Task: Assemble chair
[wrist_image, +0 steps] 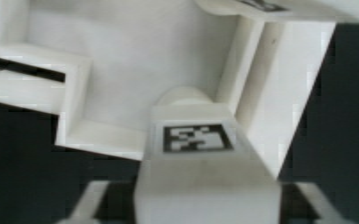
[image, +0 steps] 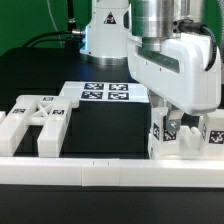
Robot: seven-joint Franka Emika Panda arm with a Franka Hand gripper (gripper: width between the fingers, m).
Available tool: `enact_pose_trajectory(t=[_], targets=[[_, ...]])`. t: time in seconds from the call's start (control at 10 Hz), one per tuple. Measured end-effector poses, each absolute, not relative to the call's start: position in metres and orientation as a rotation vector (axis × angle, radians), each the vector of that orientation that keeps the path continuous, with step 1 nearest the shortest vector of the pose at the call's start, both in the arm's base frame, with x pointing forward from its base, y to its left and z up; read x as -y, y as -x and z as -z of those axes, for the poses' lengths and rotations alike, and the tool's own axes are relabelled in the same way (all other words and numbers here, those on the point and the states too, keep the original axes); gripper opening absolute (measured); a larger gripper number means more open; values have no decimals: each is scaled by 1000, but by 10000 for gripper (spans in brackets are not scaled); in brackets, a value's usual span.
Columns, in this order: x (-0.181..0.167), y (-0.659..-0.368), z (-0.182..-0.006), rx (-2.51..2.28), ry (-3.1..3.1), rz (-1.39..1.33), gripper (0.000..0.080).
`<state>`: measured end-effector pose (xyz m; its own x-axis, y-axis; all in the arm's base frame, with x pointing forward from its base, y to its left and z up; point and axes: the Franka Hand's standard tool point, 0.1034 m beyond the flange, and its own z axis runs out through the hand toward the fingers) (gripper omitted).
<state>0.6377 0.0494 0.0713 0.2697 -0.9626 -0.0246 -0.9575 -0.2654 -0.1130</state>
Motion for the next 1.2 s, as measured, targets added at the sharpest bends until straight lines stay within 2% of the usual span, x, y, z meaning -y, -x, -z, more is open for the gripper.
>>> enact_pose_trajectory(t=[0.1,0.2,0.3,0.6,1.2], targets=[[-51,-638,-71,-1790,2452,76,507],[-54,-637,-71,-1773,2466,77,507],[-55,-638,-72,-1650,2550,95,623],[-52,-639,-72,-1343,2732,128,648],[-53,-641,-73,-525,3035,172,649]])
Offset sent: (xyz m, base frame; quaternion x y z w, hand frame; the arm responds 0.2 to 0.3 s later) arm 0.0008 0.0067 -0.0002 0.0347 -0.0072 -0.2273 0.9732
